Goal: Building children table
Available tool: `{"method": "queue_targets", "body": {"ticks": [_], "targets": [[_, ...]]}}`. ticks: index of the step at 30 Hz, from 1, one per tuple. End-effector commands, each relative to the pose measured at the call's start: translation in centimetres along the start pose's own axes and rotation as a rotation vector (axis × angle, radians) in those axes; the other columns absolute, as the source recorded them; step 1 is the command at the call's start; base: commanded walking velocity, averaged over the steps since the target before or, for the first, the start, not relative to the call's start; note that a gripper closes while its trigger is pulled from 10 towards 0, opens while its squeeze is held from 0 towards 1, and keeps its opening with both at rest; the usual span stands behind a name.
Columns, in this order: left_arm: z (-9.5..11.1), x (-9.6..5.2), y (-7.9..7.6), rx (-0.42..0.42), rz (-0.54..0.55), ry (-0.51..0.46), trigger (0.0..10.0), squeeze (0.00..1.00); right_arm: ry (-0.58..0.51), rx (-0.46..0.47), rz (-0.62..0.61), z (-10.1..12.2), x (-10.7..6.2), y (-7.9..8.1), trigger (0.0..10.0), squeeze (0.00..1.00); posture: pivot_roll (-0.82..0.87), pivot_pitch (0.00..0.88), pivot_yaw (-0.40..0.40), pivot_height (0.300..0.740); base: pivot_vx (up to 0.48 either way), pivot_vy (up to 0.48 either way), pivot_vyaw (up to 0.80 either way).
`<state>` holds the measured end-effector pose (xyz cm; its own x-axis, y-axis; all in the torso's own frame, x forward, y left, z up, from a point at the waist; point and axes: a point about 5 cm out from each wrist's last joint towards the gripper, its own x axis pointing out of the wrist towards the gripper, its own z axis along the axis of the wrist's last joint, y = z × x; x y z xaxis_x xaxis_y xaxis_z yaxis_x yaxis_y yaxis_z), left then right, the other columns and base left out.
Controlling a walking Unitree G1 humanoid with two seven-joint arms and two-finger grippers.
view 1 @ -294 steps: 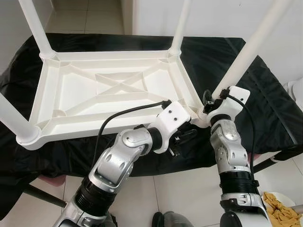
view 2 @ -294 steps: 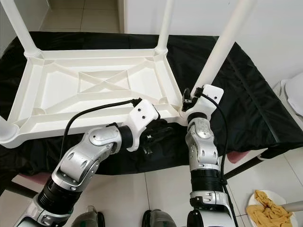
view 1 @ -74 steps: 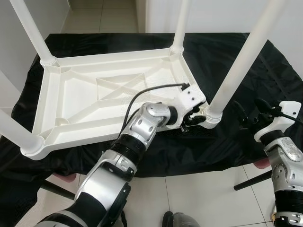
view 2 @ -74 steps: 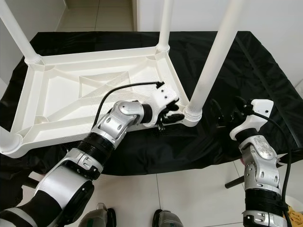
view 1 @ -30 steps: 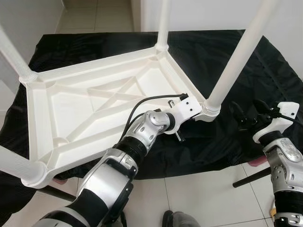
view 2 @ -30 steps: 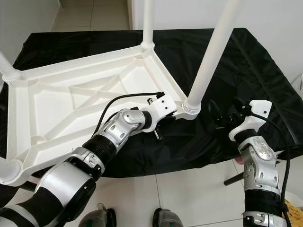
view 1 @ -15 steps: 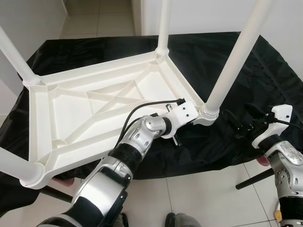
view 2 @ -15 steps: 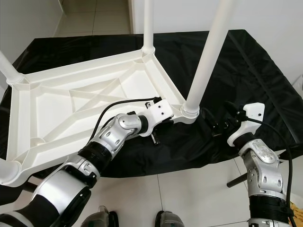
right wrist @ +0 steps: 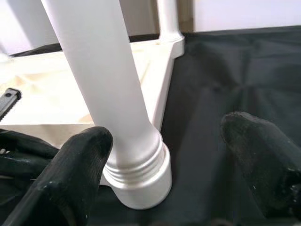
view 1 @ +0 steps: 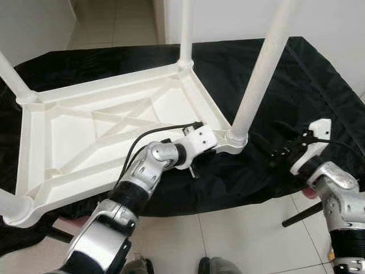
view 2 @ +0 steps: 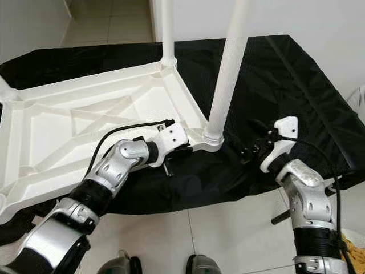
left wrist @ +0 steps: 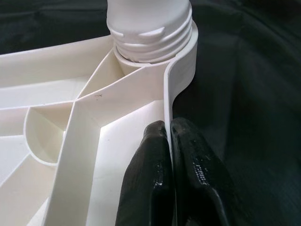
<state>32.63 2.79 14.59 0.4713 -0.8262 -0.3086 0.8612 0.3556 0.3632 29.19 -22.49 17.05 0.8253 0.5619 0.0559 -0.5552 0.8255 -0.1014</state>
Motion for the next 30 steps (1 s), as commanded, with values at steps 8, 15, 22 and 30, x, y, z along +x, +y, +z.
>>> {"method": "queue_targets", "body": {"ticks": [8,15,22,30], "targets": [[-0.7,-1.1,-0.9,-0.09,-0.006,-0.027,10.0,0.0,0.021,0.01,0.126,-0.6,2.3,1.1,10.0,0.0,0.01,0.102,-0.045,0.74,0.0,0.0,0.0],[1.0,-1.0,-2.1,-0.073,-0.06,-0.07,10.0,0.0,0.037,0.003,0.165,-0.9,4.0,1.0,10.0,0.0,0.01,0.101,-0.047,0.74,0.0,0.0,0.0],[1.2,-1.0,-2.9,-0.083,-0.071,-0.062,10.0,0.0,0.044,0.002,0.182,-1.2,5.6,1.1,10.0,0.0,0.02,0.099,-0.042,0.74,0.0,0.0,0.0],[1.4,-1.1,-3.1,-0.086,-0.063,-0.049,10.0,0.0,0.107,-0.046,0.241,-2.5,5.7,1.2,10.0,0.0,0.04,0.099,-0.046,0.74,0.0,0.0,0.0]]}}
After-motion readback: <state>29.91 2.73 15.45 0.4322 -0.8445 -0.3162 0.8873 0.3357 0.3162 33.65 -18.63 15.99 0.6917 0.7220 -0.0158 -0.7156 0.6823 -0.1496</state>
